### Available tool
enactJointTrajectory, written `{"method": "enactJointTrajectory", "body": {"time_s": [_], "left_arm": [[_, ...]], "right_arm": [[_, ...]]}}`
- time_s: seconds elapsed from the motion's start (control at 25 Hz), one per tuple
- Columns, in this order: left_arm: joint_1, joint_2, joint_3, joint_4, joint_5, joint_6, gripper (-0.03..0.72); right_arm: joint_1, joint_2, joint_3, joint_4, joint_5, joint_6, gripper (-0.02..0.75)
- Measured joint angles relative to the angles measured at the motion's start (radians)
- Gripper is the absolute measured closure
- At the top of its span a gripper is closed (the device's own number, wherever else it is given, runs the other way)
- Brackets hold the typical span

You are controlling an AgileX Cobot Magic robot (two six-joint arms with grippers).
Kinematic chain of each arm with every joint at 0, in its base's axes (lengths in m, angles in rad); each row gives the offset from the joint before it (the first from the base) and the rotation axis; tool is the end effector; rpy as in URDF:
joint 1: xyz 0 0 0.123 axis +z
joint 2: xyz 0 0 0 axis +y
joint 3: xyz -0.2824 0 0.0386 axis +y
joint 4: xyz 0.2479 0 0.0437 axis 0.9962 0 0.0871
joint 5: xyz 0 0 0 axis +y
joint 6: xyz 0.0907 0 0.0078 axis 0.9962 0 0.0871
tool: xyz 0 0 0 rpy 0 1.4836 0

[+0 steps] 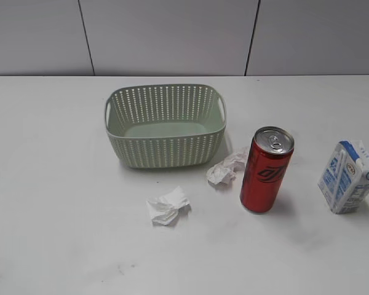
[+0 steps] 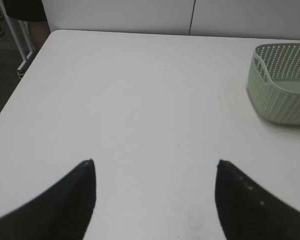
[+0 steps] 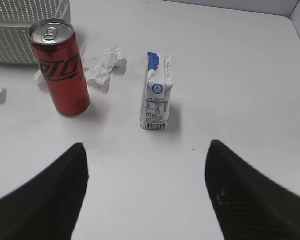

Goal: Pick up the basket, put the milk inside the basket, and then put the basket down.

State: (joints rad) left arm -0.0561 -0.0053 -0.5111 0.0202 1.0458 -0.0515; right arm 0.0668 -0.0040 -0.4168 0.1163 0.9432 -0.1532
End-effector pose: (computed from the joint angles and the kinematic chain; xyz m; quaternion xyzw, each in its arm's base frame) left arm -0.0063 0.0019 0.2814 0.0015 0.8449 -0.0187 0.5346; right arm 0.0075 0.0091 0.2636 -0.0889 0.8370 0.0348 0.5389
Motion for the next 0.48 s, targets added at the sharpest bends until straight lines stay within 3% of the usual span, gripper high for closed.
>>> {"method": "enactJointTrajectory", "body": {"time_s": [0.48], "left_arm": [[0.000, 0.000, 0.000, 0.000, 0.000, 0.000, 0.124]], "right_arm": [[0.000, 0.000, 0.000, 0.000, 0.000, 0.000, 0.166]]}}
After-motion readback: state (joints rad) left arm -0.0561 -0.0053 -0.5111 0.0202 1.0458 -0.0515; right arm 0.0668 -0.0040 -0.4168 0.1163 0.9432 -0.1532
